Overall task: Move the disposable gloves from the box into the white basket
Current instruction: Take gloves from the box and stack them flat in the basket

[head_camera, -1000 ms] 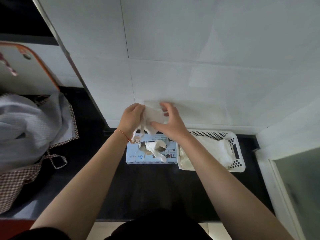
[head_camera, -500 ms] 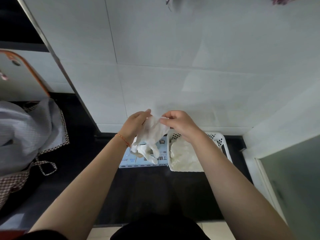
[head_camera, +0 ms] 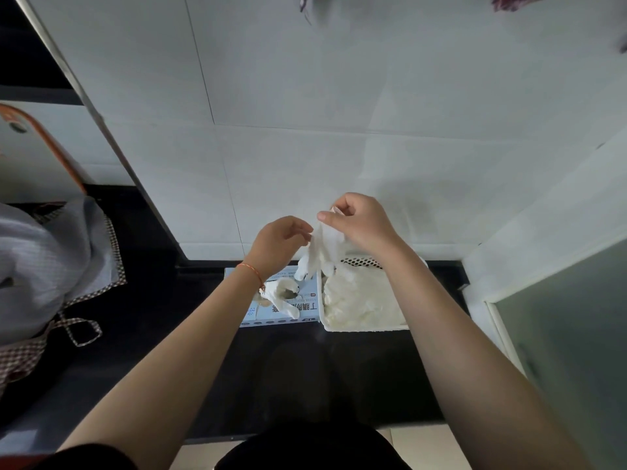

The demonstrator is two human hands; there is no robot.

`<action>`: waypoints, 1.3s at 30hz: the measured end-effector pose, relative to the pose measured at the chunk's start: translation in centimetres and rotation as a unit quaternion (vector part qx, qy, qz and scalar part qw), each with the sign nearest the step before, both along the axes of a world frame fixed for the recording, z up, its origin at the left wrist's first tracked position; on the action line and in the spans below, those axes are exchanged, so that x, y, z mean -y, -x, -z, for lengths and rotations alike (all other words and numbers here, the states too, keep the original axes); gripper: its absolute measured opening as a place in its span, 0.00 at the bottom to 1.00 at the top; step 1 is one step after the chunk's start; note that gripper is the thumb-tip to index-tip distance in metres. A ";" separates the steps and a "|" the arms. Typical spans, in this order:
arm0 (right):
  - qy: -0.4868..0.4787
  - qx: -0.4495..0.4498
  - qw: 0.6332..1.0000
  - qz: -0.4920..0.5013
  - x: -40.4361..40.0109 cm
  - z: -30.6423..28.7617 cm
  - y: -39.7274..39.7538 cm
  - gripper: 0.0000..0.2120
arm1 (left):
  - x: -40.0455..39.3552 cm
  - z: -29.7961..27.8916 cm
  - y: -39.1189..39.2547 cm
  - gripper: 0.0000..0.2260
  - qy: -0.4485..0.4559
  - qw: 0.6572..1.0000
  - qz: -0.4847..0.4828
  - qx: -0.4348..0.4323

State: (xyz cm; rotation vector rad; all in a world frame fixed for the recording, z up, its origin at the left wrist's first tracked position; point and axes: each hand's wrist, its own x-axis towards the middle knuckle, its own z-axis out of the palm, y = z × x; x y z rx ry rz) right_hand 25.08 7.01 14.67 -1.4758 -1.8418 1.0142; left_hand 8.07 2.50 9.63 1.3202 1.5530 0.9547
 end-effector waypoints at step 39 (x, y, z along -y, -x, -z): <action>0.027 0.012 0.996 0.087 -0.6 0.5 -3.7 0.06 | -0.7 1.4 -1.4 0.04 0.074 0.996 0.056 0.015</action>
